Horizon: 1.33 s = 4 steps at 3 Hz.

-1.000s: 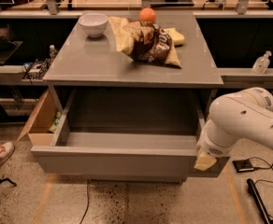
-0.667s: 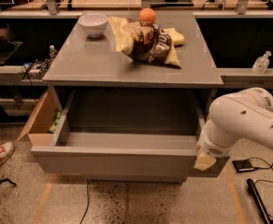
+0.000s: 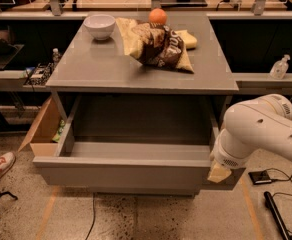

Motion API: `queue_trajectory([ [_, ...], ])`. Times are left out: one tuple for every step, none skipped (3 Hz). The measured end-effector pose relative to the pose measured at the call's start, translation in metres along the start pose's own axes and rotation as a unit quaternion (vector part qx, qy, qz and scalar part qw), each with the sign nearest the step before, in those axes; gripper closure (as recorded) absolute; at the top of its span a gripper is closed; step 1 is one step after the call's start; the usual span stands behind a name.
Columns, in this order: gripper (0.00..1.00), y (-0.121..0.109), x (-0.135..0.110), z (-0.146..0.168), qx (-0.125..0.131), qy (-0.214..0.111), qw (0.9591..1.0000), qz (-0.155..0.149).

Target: Open top drawer

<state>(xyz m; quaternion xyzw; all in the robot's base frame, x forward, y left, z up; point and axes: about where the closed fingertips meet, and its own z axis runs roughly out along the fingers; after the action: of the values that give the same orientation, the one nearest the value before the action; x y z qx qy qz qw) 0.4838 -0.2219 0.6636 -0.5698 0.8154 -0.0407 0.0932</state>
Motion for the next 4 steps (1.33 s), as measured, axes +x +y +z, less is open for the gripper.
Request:
queue_trajectory([
  [0.35,-0.001,-0.001,-0.003,0.004,-0.006,1.0000,-0.004],
  [0.12,-0.007,0.000,-0.023,0.026,-0.018,0.9994,-0.014],
  [0.00,-0.019,0.002,-0.051,0.058,-0.029,0.9976,-0.024],
  [0.00,-0.036,0.010,-0.068,0.078,-0.034,0.9962,-0.020],
])
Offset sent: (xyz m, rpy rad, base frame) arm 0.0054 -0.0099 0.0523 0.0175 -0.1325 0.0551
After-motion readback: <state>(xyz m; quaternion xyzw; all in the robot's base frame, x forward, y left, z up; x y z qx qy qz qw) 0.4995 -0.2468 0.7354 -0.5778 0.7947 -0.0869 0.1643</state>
